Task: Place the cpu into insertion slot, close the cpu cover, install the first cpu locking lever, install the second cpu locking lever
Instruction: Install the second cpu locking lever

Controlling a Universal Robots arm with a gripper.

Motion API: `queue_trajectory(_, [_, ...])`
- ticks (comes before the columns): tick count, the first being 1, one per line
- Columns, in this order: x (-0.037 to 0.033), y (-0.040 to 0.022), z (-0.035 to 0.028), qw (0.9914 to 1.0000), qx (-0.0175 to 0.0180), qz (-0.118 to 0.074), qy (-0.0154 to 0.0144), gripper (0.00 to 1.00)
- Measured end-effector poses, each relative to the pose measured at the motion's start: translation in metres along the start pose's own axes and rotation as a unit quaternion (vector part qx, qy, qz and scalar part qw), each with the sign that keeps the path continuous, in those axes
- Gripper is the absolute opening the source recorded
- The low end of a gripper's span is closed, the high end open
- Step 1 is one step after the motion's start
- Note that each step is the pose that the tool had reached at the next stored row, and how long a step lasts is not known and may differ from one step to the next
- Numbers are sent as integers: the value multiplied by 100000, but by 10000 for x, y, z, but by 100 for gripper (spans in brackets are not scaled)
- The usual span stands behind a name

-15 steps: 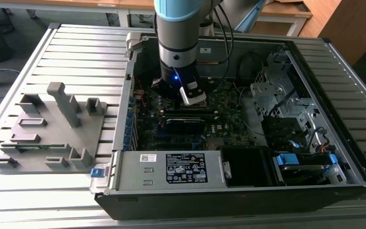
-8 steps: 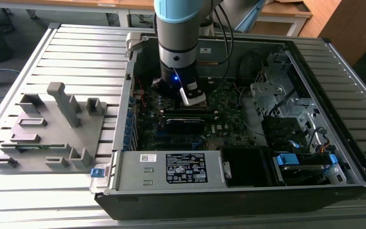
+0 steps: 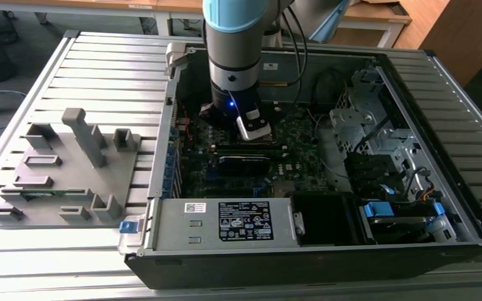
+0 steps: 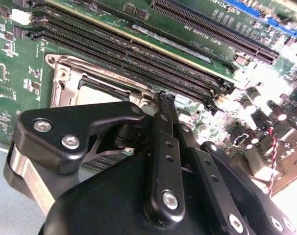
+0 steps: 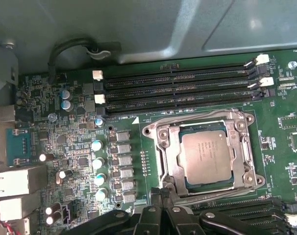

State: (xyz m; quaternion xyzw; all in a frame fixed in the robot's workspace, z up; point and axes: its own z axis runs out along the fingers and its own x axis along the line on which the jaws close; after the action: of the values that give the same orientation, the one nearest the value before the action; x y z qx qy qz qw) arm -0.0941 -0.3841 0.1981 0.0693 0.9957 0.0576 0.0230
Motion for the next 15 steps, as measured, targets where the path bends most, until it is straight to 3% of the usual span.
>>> queue_trajectory(3, [5, -11, 5, 100000, -145, 11, 9, 11])
queue_trajectory(8, [9, -16, 11, 99998, -705, 28, 45, 11])
queue_trajectory(15, [21, -35, 14, 99994, -1074, 51, 82, 11])
